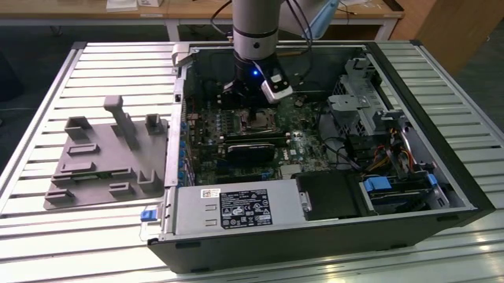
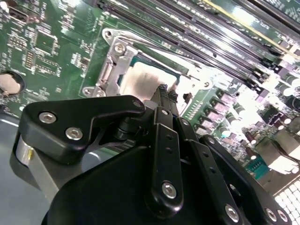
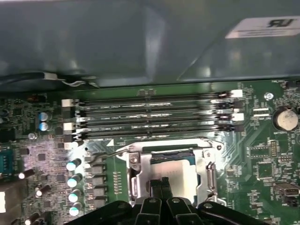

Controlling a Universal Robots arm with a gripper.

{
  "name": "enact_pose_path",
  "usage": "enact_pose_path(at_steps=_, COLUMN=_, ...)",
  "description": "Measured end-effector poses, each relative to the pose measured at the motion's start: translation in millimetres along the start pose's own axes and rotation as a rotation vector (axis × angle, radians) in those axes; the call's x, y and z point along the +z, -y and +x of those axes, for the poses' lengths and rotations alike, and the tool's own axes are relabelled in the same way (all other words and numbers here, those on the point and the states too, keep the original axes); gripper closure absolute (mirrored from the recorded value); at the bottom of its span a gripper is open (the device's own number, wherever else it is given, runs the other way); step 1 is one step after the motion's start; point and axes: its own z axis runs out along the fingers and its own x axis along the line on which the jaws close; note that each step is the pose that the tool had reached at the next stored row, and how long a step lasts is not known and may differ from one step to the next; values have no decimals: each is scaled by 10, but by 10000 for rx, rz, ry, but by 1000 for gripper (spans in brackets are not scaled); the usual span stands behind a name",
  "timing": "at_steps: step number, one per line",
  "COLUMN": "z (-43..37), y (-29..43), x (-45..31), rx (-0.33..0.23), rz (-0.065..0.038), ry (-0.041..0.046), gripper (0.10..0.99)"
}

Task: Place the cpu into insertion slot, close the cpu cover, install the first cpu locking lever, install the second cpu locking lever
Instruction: 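Close the cpu cover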

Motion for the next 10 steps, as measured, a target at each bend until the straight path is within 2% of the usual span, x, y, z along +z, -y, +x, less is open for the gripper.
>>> enact_pose_path(at_steps=3, z=48, y=4, x=6, rx=-43, rz=-37, ry=8, gripper=984)
enact_pose_path(at_steps=10, z=141, y=11, x=39, rx=-209, rz=-220, ry=4, gripper=984)
